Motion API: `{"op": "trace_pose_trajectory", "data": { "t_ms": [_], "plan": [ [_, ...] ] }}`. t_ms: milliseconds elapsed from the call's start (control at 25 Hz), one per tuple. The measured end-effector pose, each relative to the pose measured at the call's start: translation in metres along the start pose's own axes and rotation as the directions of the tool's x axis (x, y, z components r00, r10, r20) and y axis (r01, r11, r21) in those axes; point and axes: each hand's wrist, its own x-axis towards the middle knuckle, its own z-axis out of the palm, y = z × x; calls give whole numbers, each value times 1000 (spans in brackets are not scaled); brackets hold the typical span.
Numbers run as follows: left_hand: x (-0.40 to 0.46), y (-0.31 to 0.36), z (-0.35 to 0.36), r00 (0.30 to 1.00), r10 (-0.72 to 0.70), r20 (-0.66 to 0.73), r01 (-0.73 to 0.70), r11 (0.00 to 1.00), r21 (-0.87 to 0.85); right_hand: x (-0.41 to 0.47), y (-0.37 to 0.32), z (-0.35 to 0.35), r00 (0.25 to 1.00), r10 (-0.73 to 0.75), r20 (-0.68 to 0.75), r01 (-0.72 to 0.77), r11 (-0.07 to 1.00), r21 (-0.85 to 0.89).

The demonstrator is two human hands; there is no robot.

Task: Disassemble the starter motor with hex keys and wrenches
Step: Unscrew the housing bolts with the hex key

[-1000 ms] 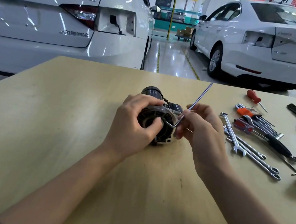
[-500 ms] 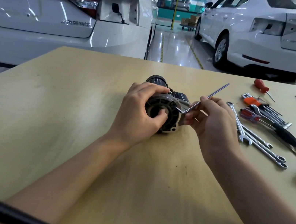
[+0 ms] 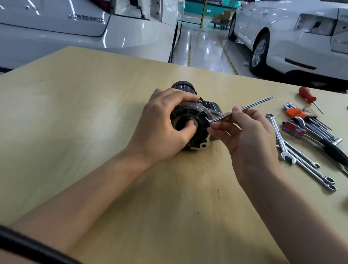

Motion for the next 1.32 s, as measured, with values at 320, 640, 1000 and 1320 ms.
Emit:
{"op": "trace_pose_trajectory", "data": {
  "t_ms": [320, 640, 1000, 1320],
  "plan": [
    [0, 1, -1, 1000, -5, 12, 5, 1000, -5, -2, 4, 0, 980, -189, 65, 199, 953, -228],
    [-1, 0, 0, 1000, 11, -9, -12, 1000, -19, 0, 17, 9, 618, -551, 560, 760, 237, -605],
    [9, 0, -8, 837, -546, -50, 315, 554, -771, 7, 17, 3, 436, -386, 813, 863, -76, -499],
    [14, -18, -14, 606, -781, 154, 349, 86, -933, -1, 19, 2, 587, -549, 596, 790, 225, -570]
  ]
}}
